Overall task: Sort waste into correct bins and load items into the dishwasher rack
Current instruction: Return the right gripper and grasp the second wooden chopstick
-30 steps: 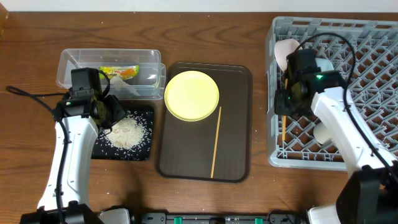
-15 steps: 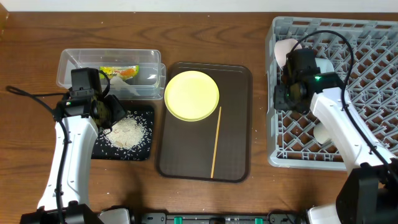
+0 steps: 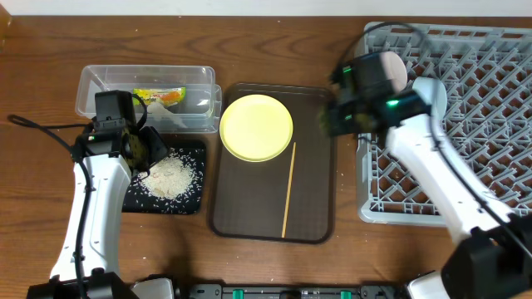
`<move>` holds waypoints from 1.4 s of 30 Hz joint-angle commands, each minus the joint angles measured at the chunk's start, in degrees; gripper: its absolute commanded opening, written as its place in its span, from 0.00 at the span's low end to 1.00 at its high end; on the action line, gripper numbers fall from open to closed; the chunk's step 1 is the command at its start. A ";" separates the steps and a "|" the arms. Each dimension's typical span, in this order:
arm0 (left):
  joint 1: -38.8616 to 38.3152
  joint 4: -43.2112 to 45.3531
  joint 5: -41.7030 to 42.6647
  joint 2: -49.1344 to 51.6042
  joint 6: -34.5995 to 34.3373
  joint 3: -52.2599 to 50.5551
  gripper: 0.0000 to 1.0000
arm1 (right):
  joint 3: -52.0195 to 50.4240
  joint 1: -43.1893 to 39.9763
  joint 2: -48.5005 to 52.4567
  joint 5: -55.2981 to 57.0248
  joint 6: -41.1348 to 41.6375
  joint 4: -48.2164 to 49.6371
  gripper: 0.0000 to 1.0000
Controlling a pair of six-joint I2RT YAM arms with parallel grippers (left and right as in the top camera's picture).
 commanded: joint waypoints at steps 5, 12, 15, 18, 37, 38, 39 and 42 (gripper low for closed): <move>0.24 -0.13 -0.26 -0.20 -0.50 0.42 0.66 | -0.24 11.26 9.57 -1.64 5.27 -3.54 0.51; 0.24 -0.61 -0.26 -0.20 -0.50 0.42 0.66 | -0.24 17.22 16.85 -1.38 10.16 -4.66 0.50; 0.24 -0.83 -0.26 -0.20 -0.50 0.42 0.66 | -0.24 18.47 18.84 1.36 12.81 -6.29 0.48; 0.24 -1.01 -0.26 -0.20 -0.50 0.42 0.66 | -0.24 18.91 19.93 4.44 14.73 -8.46 0.47; 0.24 -1.01 -0.26 -0.20 -0.50 0.42 0.66 | -1.86 18.93 20.22 5.01 15.32 -7.96 0.04; 0.24 -1.01 -0.26 -0.20 -0.50 0.42 0.66 | -1.86 18.84 20.22 5.01 15.32 -7.96 0.02; 0.24 -1.01 -0.26 -0.20 -0.50 0.42 0.66 | -1.86 18.71 20.22 4.98 15.37 -7.98 0.01; 0.24 -1.01 -0.26 -0.20 -0.50 0.42 0.66 | -1.79 17.86 20.02 4.98 16.15 -8.46 0.01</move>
